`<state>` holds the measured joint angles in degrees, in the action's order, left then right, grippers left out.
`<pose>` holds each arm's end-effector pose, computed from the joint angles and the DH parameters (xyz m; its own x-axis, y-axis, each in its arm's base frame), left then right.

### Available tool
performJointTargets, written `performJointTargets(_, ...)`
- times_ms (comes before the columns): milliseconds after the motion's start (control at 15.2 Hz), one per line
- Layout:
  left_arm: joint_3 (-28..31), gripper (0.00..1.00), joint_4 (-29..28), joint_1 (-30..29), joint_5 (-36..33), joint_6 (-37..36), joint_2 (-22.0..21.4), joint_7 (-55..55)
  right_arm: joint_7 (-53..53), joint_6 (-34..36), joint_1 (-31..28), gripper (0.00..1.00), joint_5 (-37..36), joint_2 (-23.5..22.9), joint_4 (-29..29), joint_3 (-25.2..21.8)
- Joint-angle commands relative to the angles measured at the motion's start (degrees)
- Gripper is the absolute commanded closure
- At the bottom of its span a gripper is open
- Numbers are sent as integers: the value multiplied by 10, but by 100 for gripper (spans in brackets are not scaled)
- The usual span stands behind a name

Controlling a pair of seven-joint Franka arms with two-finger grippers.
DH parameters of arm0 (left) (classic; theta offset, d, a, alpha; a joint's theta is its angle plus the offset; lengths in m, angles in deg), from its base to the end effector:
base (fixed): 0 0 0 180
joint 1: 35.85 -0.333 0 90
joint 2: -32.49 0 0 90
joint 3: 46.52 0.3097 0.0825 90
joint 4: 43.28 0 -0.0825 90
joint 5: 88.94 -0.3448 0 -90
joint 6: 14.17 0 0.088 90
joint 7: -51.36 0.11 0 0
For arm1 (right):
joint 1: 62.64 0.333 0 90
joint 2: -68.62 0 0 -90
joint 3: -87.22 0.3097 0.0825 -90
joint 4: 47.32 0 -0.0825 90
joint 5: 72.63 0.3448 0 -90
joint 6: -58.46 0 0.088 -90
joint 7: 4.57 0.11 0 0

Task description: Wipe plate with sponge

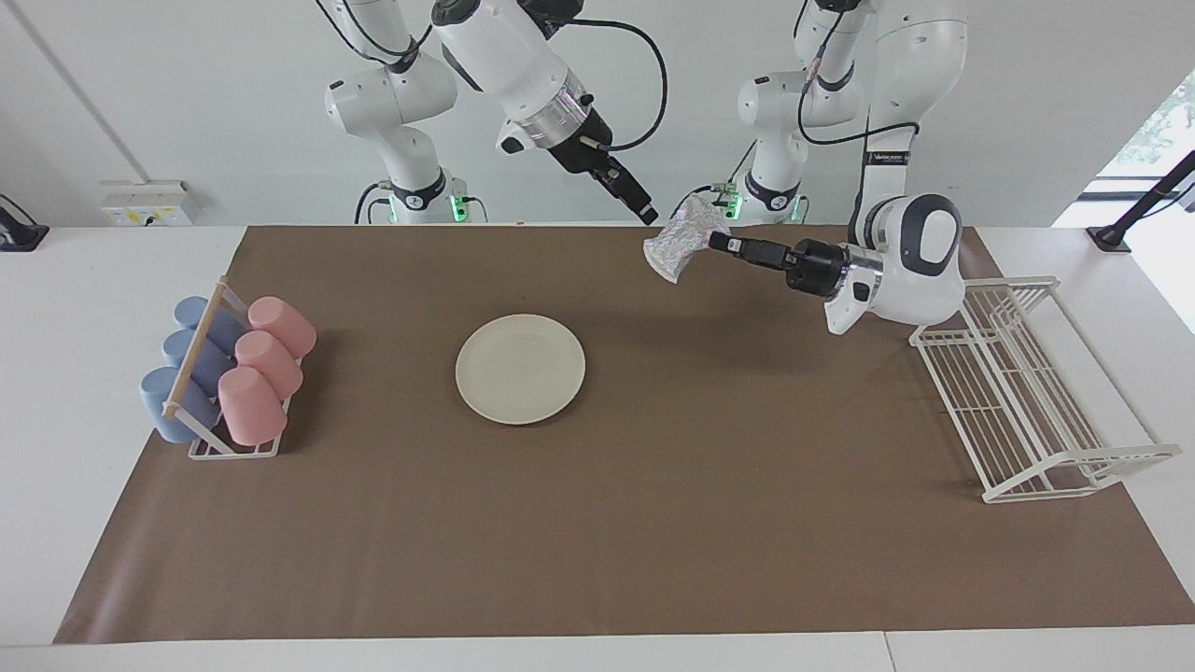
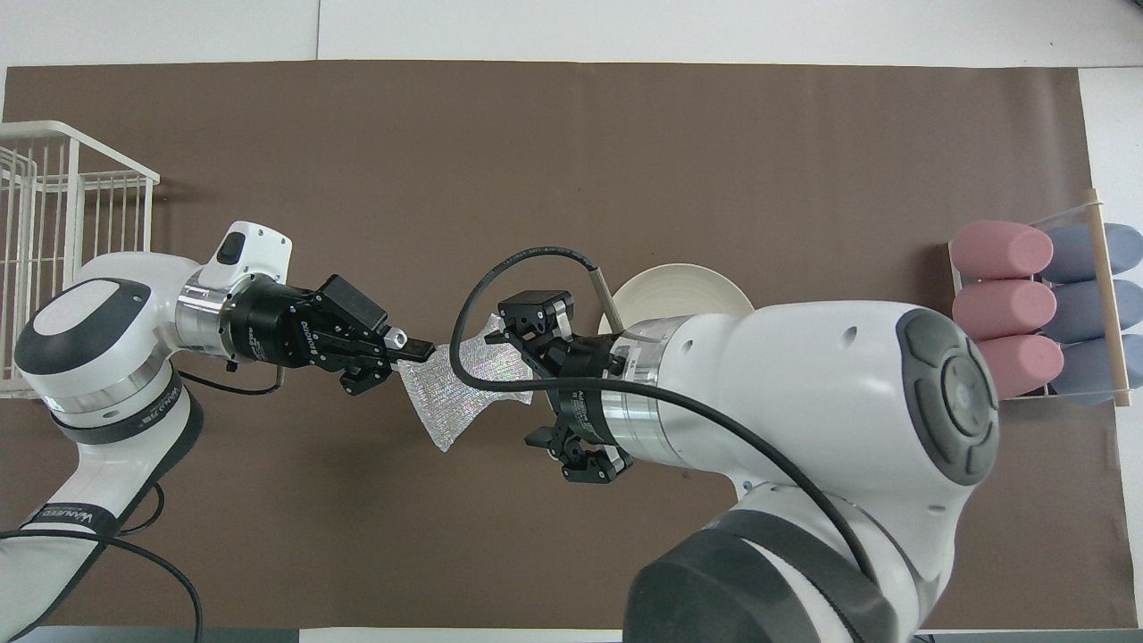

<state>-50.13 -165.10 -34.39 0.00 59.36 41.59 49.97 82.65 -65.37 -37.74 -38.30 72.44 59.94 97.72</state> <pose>0.4704 -0.1713 0.4270 0.6772 -0.3501 -0.6472 0.6678 -0.0768 0.7404 0.4239 0.3340 0.5814 0.4190 -0.7407 -0.5252 -0.9069 -0.3126 -0.2827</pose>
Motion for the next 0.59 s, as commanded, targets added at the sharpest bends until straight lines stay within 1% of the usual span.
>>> performJointTargets(0, 7, 100, -1, 20, 10, 5, -1, 10, 18, -25, 12, 0, 0, -30, 1, -2)
performJointTargets(132, 7, 100, -1, 26, 10, 9, -2, 10, 18, -34, 12, 0, 0, -37, 0, -2)
performJointTargets(462, 7, 100, 3, 27, 10, 13, -3, 10, 19, -27, 11, 0, -1, -36, 1, -2)
performJointTargets(527, 7, 100, 3, 27, 10, 13, -3, 10, 19, -27, 11, 4, -1, -36, 1, -2)
